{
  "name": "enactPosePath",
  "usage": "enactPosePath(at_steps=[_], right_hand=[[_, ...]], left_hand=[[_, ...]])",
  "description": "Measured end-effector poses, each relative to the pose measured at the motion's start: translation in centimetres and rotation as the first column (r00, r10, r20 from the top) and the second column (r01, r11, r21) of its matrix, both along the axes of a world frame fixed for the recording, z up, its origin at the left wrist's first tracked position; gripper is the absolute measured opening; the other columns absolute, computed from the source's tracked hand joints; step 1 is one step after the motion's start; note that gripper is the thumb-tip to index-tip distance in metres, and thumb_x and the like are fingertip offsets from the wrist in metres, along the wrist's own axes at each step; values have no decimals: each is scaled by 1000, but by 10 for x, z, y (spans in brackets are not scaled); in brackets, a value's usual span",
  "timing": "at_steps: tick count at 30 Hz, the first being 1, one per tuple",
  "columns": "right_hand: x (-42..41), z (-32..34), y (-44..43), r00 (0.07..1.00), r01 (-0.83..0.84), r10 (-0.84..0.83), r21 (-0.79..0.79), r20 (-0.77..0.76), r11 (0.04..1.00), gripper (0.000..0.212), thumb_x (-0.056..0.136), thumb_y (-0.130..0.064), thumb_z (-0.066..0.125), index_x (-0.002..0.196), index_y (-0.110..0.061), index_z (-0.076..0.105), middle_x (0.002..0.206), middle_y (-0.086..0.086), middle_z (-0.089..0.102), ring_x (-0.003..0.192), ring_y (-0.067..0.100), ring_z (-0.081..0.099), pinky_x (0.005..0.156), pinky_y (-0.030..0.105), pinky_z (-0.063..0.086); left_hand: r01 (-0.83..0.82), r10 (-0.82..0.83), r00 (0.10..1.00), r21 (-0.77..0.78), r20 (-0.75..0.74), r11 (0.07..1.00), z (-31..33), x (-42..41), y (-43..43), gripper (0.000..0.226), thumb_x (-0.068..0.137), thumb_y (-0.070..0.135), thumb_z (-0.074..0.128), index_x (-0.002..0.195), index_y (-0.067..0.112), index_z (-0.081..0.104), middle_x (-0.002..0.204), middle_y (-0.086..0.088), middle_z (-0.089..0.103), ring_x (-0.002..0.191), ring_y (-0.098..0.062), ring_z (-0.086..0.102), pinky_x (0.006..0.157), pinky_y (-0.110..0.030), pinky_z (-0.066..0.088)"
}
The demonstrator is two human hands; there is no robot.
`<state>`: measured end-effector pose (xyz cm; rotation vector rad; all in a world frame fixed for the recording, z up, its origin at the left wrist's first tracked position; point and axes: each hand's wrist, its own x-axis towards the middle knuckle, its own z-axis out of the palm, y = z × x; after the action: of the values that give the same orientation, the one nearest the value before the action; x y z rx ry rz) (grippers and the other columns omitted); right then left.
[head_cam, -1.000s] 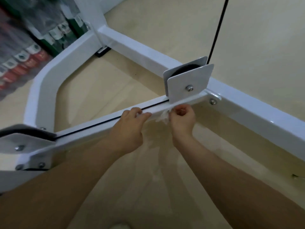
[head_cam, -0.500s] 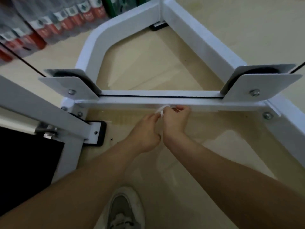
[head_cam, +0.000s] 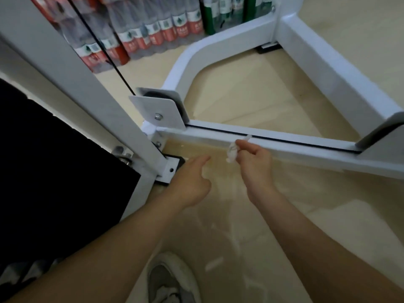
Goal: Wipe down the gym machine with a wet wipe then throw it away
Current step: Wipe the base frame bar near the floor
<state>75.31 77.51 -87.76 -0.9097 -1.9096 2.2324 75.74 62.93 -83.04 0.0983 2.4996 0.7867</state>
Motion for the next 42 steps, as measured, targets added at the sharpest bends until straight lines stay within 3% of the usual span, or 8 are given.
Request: enactPosePath(at_steps=[3, 10, 15, 21, 27, 34, 38, 42], right_hand=[[15, 6, 32, 985, 157, -159, -39, -59, 987, 31, 86, 3, 57, 91, -24, 72, 101, 1, 72, 100, 13, 68, 93, 25, 51], [-49, -4, -31, 962, -90, 179, 381, -205, 920, 34, 83, 3, 53, 106, -13, 73, 110, -1, 65, 91, 5, 61, 82, 13, 46], [-68, -31, -45, 627, -86, 746, 932, -225, 353, 28, 75, 10, 59, 98, 0, 71, 105, 11, 62, 89, 24, 59, 74, 29, 50], [-108, -38, -56, 260, 245, 964, 962, 57, -123, 28, 87, -10, 47, 85, -4, 74, 97, 8, 69, 92, 28, 64, 81, 33, 52], [-114, -41, -82, 297, 269, 846, 811, 443, -519, 44, 88, -25, 36, 104, -18, 76, 138, 5, 58, 128, 21, 53, 105, 34, 43], [-93, -52, -15, 301, 358, 856, 783, 420, -509, 43, 94, -8, 36, 92, -10, 78, 121, 8, 68, 120, 24, 59, 112, 42, 28], [-82, -39, 30, 335, 384, 897, 827, 290, -411, 34, 95, -9, 43, 113, -8, 72, 137, 2, 59, 127, 27, 54, 106, 40, 40], [-80, -35, 15, 376, 320, 926, 932, 39, -169, 20, 91, -1, 56, 84, -8, 72, 110, 1, 72, 94, 31, 65, 72, 39, 57]], left_hand=[[30, -31, 999, 53, 11, 998, 0, 0, 12, 62, 91, 7, 52, 147, 29, 35, 151, 4, 32, 135, -13, 36, 105, -32, 41], [-48, 45, 999, 95, 31, 994, 0, -15, 7, 60, 88, 6, 51, 144, 28, 40, 143, 4, 41, 128, -13, 43, 97, -29, 44], [-202, 199, 978, 62, 58, 977, -4, -27, -24, 47, 87, 5, 48, 130, 22, 52, 113, 0, 58, 96, -21, 60, 82, -40, 54], [-158, 158, 987, -34, -16, 987, -17, -39, -37, 23, 87, 5, 48, 108, 10, 57, 94, -8, 60, 78, -22, 54, 55, -27, 38], [-375, 374, 927, 21, 12, 927, -34, -48, -48, 23, 87, 3, 46, 101, 22, 47, 84, 1, 54, 83, -23, 57, 63, -30, 44], [-441, 468, 878, 211, -102, 872, -38, -57, -44, 52, 83, -2, 46, 107, 44, 45, 84, 18, 55, 76, -10, 57, 73, -29, 44], [-146, 99, 936, -115, -338, 983, -33, -59, -47, 49, 80, 2, 56, 127, 13, 54, 129, -5, 50, 117, -25, 49, 96, -33, 40], [-44, -22, 960, -232, -278, 972, -33, -58, -40, 52, 83, 6, 58, 133, 14, 48, 135, -8, 44, 123, -28, 46, 96, -40, 45]])
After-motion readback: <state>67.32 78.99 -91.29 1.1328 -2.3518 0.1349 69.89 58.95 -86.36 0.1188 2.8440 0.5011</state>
